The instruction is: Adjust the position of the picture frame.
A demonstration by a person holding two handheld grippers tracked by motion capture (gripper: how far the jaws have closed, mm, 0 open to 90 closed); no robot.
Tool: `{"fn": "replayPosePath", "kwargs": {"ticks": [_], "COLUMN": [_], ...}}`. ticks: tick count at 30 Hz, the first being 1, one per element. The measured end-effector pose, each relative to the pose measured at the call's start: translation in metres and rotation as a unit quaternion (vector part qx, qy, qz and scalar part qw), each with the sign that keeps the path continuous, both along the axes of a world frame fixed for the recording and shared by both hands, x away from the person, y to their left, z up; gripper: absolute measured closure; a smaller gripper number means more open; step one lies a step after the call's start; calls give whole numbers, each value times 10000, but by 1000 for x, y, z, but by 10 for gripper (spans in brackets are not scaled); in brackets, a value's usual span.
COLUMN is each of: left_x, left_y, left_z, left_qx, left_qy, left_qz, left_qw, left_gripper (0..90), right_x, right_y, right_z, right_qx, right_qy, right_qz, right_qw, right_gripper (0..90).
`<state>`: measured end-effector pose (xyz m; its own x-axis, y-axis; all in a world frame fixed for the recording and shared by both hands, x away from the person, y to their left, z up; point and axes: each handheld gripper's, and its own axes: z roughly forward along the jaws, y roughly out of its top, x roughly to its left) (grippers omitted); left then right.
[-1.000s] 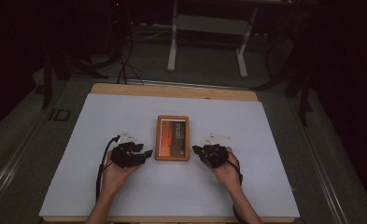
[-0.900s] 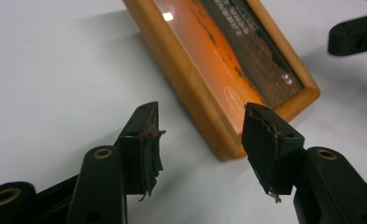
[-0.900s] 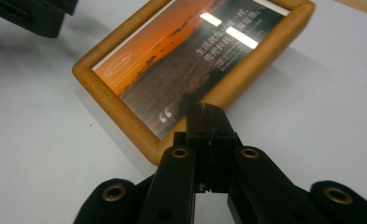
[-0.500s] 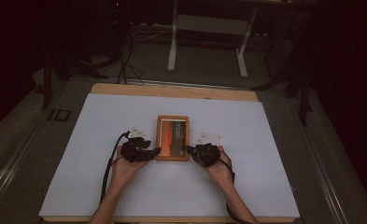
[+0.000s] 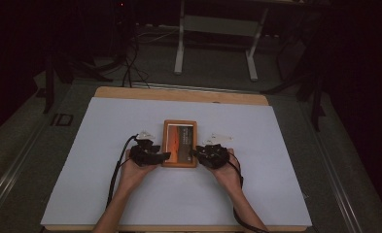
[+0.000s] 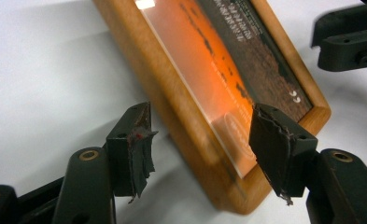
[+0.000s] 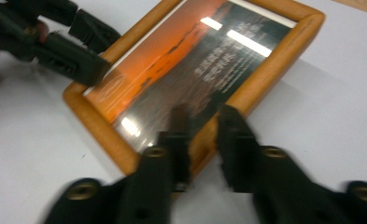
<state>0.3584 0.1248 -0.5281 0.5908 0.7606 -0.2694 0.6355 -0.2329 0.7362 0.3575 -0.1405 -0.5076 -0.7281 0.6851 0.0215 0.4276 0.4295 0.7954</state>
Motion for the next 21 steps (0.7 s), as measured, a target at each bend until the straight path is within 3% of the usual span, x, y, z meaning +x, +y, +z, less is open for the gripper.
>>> {"fn": "replayPosePath", "kwargs": {"ticks": [1,3,5,6,7,13,17,21], "left_x": [1,2,3,3,4,6,7,8], "left_y": [-4,-7,-7,-7,-7,-9,-9,-8], "left_z": [1,1,0,0,-1,-3,-3,-5], "left_qx": [62,156,136,136,132,150,135,41], "left_qy": [-18,-15,14,14,41,131,154,250], "left_qz": [-59,-32,-1,-1,14,18,10,26], "left_qw": [10000,9999,9999,9999,9999,9998,9998,9997], "left_gripper": [389,371,369,369,369,350,350,349], "right_x": [4,9,16,16,19,28,30,35], "right_y": [0,-1,-1,-1,0,4,5,2], "right_z": [-1,-2,-5,-5,-8,-19,-21,-26], "right_qx": [127,236,318,318,356,410,430,649], "right_qy": [119,248,490,490,644,967,1033,1326], "right_qz": [-44,-88,-66,-66,-61,-1,-11,52], "right_qw": [9998,9994,9983,9983,9973,9945,9937,9890], "right_gripper": [600,519,449,449,386,310,301,302]}}
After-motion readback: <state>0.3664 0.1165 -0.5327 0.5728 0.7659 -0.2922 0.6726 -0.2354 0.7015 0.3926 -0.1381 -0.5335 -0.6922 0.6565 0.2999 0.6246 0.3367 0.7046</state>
